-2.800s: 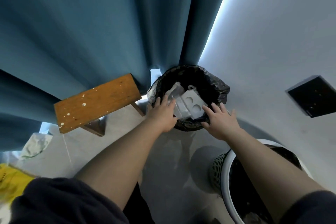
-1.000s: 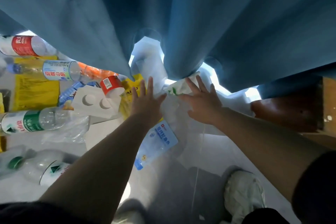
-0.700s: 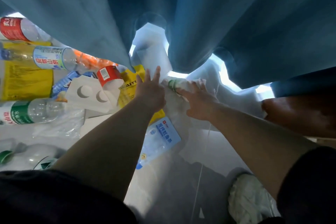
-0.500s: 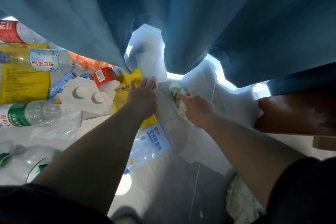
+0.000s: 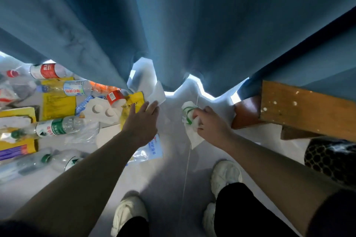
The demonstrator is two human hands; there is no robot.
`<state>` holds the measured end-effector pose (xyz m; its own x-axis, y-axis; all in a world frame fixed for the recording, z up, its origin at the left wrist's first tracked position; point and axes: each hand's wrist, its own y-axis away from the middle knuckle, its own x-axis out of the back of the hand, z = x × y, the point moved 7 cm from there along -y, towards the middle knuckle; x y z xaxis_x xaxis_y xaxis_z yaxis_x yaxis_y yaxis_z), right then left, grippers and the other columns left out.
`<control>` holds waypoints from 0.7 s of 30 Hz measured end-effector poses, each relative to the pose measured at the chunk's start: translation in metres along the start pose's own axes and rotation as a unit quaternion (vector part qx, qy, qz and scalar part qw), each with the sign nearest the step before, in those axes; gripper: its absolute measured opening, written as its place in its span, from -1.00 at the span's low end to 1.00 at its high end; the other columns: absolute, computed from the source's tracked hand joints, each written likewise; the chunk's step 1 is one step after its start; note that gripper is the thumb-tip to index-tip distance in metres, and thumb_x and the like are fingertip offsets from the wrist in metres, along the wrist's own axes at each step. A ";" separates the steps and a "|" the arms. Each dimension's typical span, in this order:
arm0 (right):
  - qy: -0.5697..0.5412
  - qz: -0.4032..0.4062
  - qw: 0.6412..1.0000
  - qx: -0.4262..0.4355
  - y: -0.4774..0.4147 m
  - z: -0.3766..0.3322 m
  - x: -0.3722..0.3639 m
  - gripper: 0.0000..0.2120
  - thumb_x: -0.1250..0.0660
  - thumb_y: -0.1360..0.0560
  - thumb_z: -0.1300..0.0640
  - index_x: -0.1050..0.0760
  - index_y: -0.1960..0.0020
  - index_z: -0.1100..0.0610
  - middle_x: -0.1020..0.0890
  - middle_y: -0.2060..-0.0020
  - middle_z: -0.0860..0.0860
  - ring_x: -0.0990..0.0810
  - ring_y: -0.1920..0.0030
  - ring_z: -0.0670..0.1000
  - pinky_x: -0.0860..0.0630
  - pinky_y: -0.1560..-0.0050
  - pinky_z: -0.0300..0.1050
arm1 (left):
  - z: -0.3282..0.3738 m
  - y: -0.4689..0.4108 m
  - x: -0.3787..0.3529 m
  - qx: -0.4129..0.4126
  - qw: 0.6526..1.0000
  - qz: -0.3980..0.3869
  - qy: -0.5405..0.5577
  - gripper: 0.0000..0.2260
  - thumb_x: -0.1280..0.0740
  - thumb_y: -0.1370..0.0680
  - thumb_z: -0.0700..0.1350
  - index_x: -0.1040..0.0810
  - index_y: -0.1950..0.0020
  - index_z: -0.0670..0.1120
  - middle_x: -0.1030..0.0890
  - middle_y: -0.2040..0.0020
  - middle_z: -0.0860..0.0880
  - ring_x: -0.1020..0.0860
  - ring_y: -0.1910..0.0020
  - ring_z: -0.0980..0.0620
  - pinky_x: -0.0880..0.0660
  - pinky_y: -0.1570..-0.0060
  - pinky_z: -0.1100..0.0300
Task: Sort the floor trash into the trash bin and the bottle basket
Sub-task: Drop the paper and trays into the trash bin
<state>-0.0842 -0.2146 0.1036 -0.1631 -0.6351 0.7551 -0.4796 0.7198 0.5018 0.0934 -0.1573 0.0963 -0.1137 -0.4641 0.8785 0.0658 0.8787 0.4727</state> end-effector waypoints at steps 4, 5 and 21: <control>0.003 0.045 0.999 0.001 0.072 0.009 0.060 -0.69 -0.26 -0.51 0.21 -0.42 -0.24 0.06 -0.44 -0.13 0.07 -0.49 -0.03 0.07 -0.43 0.03 -0.11 | 0.036 0.042 0.066 -0.019 0.999 0.004 -0.027 -0.46 -0.07 -0.59 -0.07 -0.02 -0.55 -0.14 0.02 -0.56 -0.05 -0.05 -0.52 -0.08 -0.06 -0.42 -0.19; 0.007 0.058 0.998 -0.002 0.090 0.014 0.074 -0.70 -0.27 -0.51 0.20 -0.43 -0.23 0.06 -0.45 -0.13 0.07 -0.49 -0.03 0.07 -0.43 0.02 -0.10 | 0.047 0.051 0.082 -0.024 0.999 0.005 -0.029 -0.46 -0.07 -0.60 -0.08 -0.01 -0.55 -0.13 0.04 -0.57 -0.04 -0.03 -0.53 -0.07 -0.04 -0.43 -0.20; -0.073 0.188 0.970 -0.134 0.269 0.140 0.172 -0.63 -0.35 -0.47 0.23 -0.40 -0.25 0.04 -0.41 -0.15 0.04 -0.44 0.08 0.00 -0.40 -0.02 -0.20 | 0.238 0.107 0.206 -0.186 0.978 0.073 -0.054 -0.45 -0.04 -0.62 -0.05 0.06 -0.56 -0.13 0.08 -0.57 -0.01 0.00 -0.53 -0.05 0.00 -0.47 -0.15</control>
<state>-0.3623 -0.1695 0.3091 -0.4128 -0.3323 0.8480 -0.1235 0.9429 0.3093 -0.1586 -0.1320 0.3114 -0.1792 -0.3044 0.9355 0.4429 0.8241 0.3530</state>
